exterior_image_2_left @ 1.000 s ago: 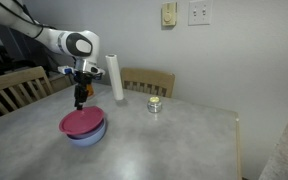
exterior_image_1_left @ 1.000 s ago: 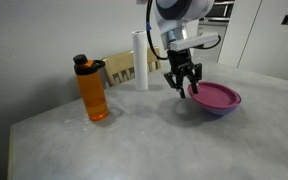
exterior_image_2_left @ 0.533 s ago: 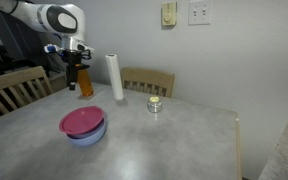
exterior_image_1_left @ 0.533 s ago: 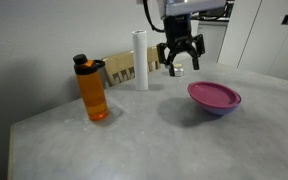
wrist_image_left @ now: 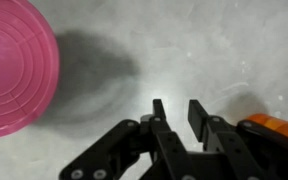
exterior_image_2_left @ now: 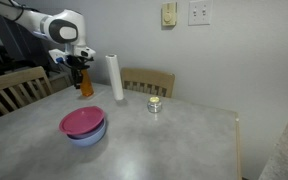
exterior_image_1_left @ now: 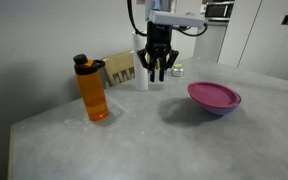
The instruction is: Put the pink plate on the blue bowl
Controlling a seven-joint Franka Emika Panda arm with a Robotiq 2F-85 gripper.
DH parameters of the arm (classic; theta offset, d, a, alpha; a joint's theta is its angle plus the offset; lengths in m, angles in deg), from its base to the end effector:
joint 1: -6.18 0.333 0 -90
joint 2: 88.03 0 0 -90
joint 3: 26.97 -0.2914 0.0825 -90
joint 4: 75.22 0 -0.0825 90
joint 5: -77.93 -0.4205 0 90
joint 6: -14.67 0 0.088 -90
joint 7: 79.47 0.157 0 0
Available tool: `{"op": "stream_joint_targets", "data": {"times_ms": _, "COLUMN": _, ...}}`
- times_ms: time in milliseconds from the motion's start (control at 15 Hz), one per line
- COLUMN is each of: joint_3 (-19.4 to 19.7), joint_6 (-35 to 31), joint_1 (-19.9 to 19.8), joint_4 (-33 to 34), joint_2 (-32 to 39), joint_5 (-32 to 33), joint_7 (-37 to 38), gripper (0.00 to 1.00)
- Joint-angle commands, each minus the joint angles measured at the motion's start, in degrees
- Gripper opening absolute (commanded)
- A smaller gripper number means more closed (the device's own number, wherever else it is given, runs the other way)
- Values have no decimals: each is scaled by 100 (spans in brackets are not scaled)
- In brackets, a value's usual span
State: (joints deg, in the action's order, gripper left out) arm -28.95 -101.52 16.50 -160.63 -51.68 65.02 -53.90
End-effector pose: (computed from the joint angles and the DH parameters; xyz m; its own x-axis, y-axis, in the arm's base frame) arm 0.6932 0.1722 0.2057 0.9281 -0.3212 -0.1883 -0.3494 -0.9260 -0.1426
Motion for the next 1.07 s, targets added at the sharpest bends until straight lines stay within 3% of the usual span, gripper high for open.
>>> {"op": "stream_joint_targets", "data": {"times_ms": 0, "joint_3": -338, "joint_6": -765, "joint_1": -392, "joint_4": -66, "joint_2": 458, "joint_5": -678, "joint_7": -724, "gripper": 2}}
{"op": "stream_joint_targets", "data": {"times_ms": 467, "joint_3": -480, "joint_6": -734, "joint_1": -644, "joint_4": -57, "joint_2": 949, "joint_5": -1035, "joint_7": -1112, "gripper": 0}}
{"op": "stream_joint_targets", "data": {"times_ms": 1000, "joint_3": 10, "joint_6": 1007, "joint_1": -496, "joint_4": -124, "joint_2": 689, "joint_5": -450, "joint_7": -221, "gripper": 0}}
